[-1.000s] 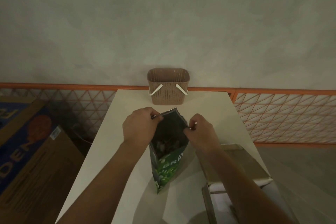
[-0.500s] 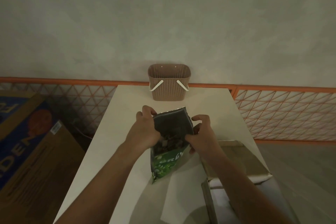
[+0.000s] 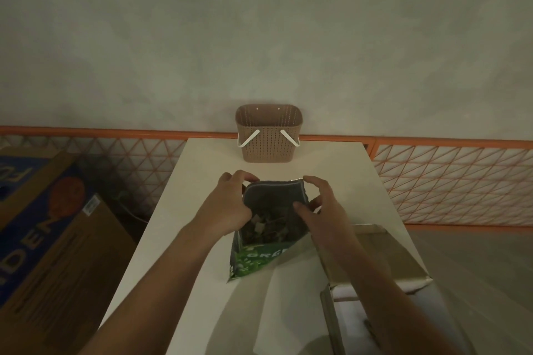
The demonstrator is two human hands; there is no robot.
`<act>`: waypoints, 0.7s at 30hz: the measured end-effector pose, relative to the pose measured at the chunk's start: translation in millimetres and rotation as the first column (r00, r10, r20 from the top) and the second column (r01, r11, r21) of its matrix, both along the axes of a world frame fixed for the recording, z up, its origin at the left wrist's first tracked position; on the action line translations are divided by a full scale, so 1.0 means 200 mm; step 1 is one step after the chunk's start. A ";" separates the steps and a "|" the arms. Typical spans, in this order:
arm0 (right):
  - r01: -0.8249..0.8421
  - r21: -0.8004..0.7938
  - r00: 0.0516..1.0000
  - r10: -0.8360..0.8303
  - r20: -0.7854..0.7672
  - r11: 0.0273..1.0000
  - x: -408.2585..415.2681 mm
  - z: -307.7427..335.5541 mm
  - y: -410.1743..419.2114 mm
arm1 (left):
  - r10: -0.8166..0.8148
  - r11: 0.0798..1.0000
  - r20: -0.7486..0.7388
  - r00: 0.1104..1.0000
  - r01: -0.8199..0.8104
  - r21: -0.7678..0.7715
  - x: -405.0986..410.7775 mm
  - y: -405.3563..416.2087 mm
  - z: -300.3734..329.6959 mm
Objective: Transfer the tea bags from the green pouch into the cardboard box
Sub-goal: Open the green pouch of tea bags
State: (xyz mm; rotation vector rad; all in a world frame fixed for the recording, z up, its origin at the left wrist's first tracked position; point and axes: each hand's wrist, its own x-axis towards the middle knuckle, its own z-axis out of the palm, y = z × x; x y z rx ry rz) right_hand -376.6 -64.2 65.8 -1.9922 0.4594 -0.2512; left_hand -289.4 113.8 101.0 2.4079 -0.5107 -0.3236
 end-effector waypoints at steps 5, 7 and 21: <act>0.025 -0.137 0.999 -0.021 0.030 0.990 0.02 0.00 -0.04 | 0.024 0.999 0.228 0.973 -0.016 -0.036 0.01 0.01 -0.02; 0.059 -0.149 0.997 -0.050 0.061 0.987 0.02 0.01 -0.07 | 0.071 0.996 0.300 0.951 -0.051 -0.076 0.01 0.01 -0.04; 0.164 -0.221 0.970 -0.117 0.212 0.961 -0.09 -0.06 -0.05 | 0.284 0.915 0.394 0.874 -0.124 -0.384 -0.05 0.03 -0.17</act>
